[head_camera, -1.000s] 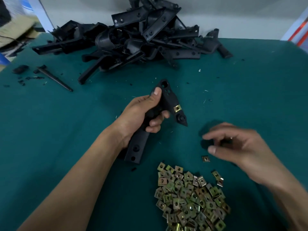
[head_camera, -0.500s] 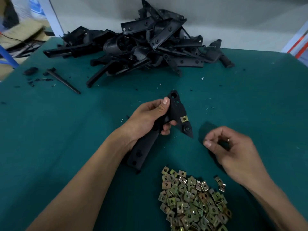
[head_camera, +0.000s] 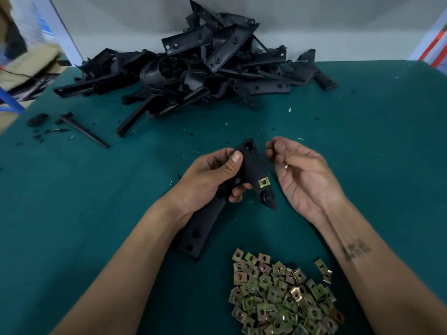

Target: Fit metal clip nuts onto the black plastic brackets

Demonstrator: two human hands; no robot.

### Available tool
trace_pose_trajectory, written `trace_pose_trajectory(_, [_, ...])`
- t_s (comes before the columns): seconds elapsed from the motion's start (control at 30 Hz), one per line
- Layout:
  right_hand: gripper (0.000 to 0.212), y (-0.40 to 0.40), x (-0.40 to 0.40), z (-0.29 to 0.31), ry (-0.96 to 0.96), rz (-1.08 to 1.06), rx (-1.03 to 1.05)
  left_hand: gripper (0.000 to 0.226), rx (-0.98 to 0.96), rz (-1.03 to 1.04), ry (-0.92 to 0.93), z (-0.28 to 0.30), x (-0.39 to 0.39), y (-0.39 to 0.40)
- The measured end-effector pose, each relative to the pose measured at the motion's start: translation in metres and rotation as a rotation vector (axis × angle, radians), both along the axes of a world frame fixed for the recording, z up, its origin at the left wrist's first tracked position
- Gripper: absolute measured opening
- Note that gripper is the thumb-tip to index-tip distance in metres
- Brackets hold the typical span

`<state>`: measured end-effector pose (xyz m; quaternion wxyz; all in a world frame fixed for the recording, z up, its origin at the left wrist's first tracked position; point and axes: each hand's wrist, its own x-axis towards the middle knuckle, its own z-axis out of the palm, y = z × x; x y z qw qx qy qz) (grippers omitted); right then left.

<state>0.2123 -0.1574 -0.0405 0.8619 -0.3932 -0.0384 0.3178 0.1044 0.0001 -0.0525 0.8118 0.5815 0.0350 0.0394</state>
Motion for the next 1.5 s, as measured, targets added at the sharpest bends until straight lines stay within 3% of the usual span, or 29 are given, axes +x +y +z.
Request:
trace_pose_trajectory(0.27, [0.016, 0.004, -0.002, -0.002, -0.100, 0.173, -0.023, 0.038, -0.002, 0.004, 0.018, 0.002, -0.002, -0.001])
trace_pose_trajectory(0.47, [0.012, 0.008, -0.013, -0.001, -0.218, 0.115, -0.094, 0.032, -0.026, 0.023, 0.029, 0.000, -0.001, -0.001])
trace_pose_trajectory(0.57, [0.013, 0.006, -0.013, -0.001, -0.209, 0.097, -0.104, 0.040, -0.045, 0.023, 0.035, -0.002, -0.001, 0.000])
trace_pose_trajectory(0.73, [0.015, 0.000, -0.009, 0.002, -0.222, 0.064, 0.024, 0.035, -0.071, 0.007, 0.037, -0.004, 0.000, 0.003])
trace_pose_trajectory(0.93, [0.029, -0.002, -0.014, 0.007, -0.414, -0.091, -0.094, 0.039, -0.059, 0.020, 0.039, -0.001, 0.000, 0.003])
trace_pose_trajectory(1.23, [0.038, -0.001, -0.026, 0.016, -0.426, -0.116, -0.192, 0.034, -0.045, -0.013, 0.022, -0.001, -0.001, 0.003])
trace_pose_trajectory(1.5, [0.061, -0.001, -0.030, 0.018, -0.425, -0.121, -0.175, 0.029, -0.043, 0.000, 0.023, 0.001, -0.001, 0.000])
